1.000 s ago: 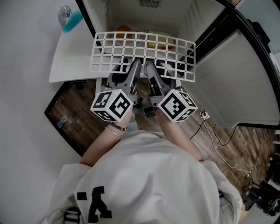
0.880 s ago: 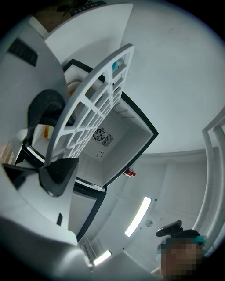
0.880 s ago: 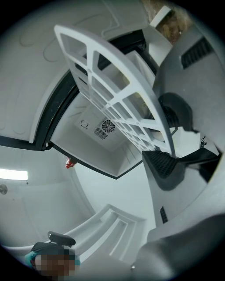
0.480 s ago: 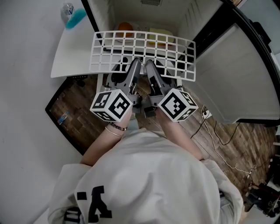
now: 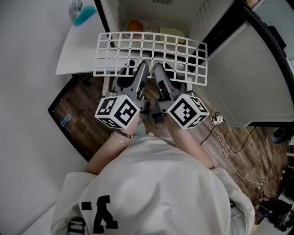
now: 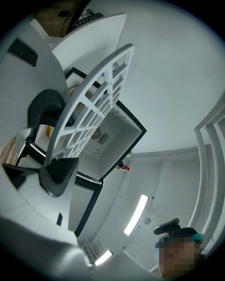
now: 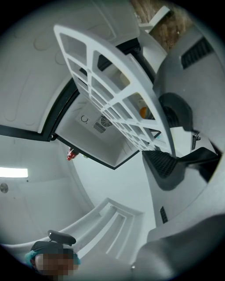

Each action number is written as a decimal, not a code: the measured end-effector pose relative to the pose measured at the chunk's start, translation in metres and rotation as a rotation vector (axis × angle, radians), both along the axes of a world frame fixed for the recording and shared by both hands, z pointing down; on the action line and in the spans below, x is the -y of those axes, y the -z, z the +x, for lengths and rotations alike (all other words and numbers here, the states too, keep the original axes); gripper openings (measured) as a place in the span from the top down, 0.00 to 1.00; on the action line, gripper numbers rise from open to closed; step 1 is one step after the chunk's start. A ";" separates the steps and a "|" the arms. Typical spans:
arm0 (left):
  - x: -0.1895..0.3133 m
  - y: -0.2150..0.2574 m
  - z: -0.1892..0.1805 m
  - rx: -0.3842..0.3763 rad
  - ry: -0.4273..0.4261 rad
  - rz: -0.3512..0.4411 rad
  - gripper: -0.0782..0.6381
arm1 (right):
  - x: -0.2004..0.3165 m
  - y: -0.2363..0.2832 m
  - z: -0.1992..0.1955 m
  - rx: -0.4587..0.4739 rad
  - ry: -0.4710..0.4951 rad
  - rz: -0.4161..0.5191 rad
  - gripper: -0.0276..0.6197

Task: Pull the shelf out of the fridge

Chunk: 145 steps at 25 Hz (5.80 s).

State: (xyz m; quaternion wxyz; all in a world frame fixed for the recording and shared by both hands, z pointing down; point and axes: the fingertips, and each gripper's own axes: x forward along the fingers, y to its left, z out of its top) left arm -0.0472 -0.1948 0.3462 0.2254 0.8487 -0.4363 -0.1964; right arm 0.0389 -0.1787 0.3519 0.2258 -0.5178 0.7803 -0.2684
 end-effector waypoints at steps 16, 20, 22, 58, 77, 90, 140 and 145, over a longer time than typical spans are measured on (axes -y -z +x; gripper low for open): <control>-0.020 0.002 0.000 -0.006 0.024 -0.003 0.59 | -0.018 0.002 0.001 0.002 0.031 -0.002 0.72; -0.041 0.003 -0.001 -0.011 0.039 0.006 0.59 | -0.037 0.005 0.000 -0.001 0.046 0.014 0.73; -0.045 0.004 -0.001 -0.010 0.046 0.008 0.59 | -0.040 0.005 0.000 0.004 0.053 0.016 0.73; -0.063 0.015 -0.058 -0.030 -0.040 0.038 0.60 | -0.065 0.016 -0.058 0.005 -0.018 0.052 0.73; -0.142 0.022 -0.007 -0.041 -0.007 0.045 0.61 | -0.142 0.023 -0.006 -0.008 0.016 0.063 0.73; -0.221 0.015 0.030 -0.045 0.045 0.027 0.61 | -0.217 0.017 0.031 -0.003 0.069 0.057 0.73; -0.286 0.031 -0.024 -0.057 0.067 0.049 0.61 | -0.281 0.034 -0.023 -0.039 0.100 0.081 0.72; -0.285 0.033 -0.022 -0.059 0.071 0.056 0.61 | -0.279 0.033 -0.022 -0.035 0.104 0.082 0.72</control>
